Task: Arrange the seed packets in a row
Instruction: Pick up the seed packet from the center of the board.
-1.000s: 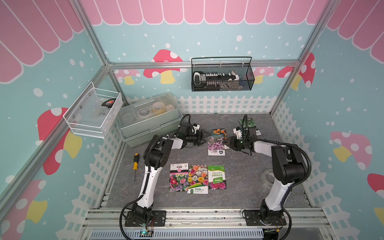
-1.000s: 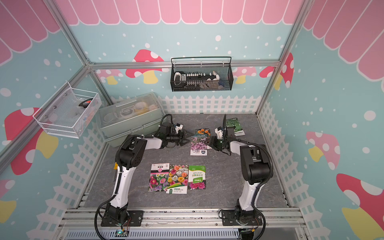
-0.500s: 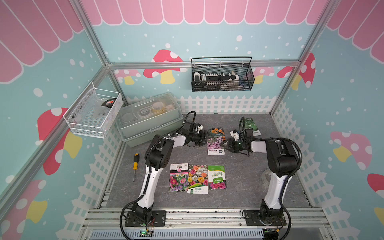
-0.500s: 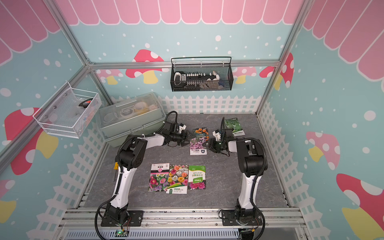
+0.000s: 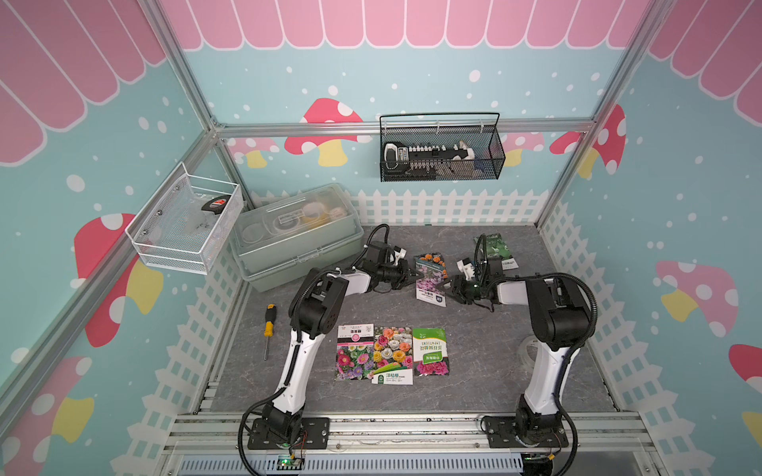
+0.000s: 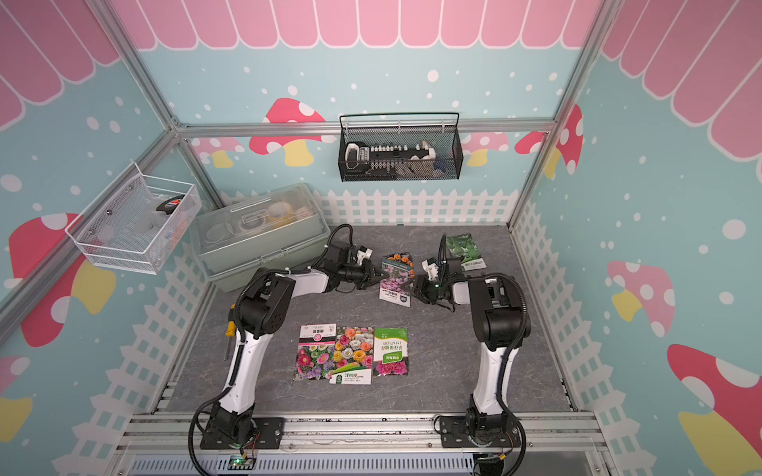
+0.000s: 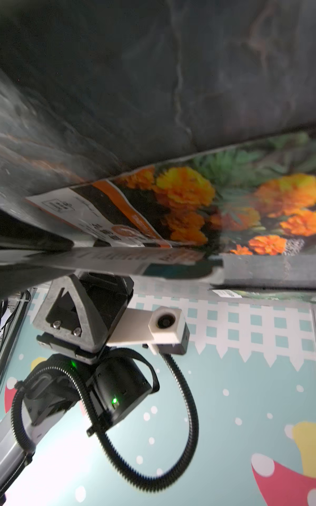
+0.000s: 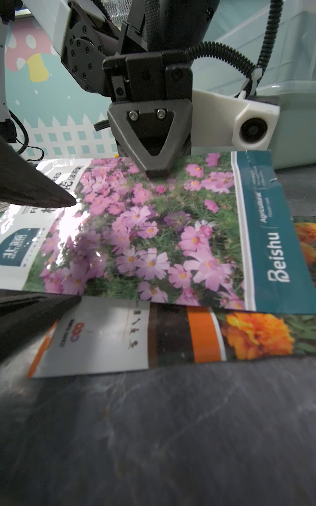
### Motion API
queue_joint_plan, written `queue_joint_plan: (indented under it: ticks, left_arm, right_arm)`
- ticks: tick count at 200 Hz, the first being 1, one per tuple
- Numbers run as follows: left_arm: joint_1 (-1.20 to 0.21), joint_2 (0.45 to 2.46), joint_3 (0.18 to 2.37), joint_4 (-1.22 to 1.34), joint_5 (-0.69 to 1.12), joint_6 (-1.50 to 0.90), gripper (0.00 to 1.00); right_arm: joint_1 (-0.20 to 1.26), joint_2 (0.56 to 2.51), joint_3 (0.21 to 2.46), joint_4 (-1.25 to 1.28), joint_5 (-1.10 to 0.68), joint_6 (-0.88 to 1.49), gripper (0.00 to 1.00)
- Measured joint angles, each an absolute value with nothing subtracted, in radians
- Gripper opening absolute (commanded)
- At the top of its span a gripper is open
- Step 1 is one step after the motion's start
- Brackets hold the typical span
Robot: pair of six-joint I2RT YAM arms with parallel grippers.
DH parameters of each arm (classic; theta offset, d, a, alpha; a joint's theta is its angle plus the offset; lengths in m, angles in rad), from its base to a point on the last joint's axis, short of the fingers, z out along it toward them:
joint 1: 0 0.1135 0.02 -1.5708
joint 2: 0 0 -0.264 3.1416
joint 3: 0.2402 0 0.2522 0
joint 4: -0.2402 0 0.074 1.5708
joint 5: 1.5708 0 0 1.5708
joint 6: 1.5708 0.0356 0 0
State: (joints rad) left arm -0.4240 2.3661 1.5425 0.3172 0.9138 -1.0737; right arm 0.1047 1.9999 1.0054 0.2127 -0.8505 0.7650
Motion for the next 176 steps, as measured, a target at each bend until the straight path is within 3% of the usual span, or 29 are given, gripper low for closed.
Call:
queue_joint_plan:
  ticks: [66, 96, 140, 176]
  left_arm:
    - [-0.410, 2.419, 1.525, 0.643, 0.981, -1.301, 0.00]
    - [-0.389, 2.419, 1.506, 0.788, 1.011, -1.405, 0.00]
    - [-0.389, 2.419, 1.452, 1.065, 1.039, -1.584, 0.00]
    - [-0.402, 2.418, 1.446, 1.168, 1.056, -1.637, 0.00]
  right_arm:
    - [0.094, 1.967, 0.929, 0.363, -0.893, 0.906, 0.58]
    - [0.077, 1.964, 0.881, 0.611, -0.963, 1.109, 0.59]
    - [0.073, 2.020, 0.857, 1.166, -1.013, 1.500, 0.59]
    - [0.073, 2.031, 0.855, 1.317, -1.030, 1.609, 0.52]
